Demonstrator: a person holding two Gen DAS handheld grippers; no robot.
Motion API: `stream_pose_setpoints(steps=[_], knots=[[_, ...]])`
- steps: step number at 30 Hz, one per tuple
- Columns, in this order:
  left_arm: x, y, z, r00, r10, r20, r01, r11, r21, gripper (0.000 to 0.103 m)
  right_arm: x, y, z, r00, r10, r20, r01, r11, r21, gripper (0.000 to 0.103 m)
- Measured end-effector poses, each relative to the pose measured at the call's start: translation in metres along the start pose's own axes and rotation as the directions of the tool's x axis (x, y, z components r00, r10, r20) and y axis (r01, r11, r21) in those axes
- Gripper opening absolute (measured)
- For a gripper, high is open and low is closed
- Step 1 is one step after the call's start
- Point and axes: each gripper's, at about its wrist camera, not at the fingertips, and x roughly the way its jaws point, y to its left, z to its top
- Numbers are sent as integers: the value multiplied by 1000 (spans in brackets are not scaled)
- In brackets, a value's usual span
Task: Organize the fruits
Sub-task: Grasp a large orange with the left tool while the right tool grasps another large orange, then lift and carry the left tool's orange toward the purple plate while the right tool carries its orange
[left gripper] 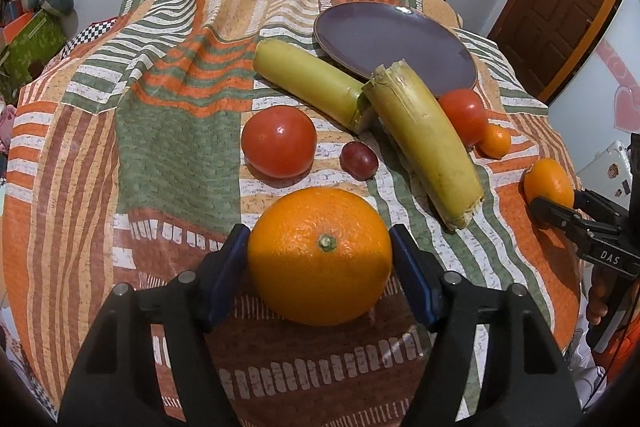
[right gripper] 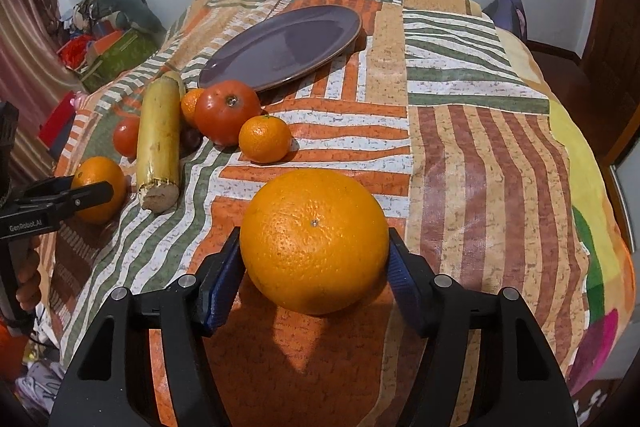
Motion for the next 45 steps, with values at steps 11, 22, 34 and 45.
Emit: stream_pose_setpoints(steps=[11,22,34,45], knots=[[-18,-4,2,999,13,34,-14,1000,11,69,-19,3,16,998,-2,70,2,1000,-7,62],[-61,-8,39,982,9,186,-11,1000,9,69,-36,8,51,984,-25,177,31,999,-35,62],[-82,-20,84,956,-4,294,-6,999,33,69,-48,23,91,956,-26,293,55,994,-90,62],[-77,-28,123,939,1,343,-21,998,55,69,-36,33,124,938,-18,345,71,988,-140,62]])
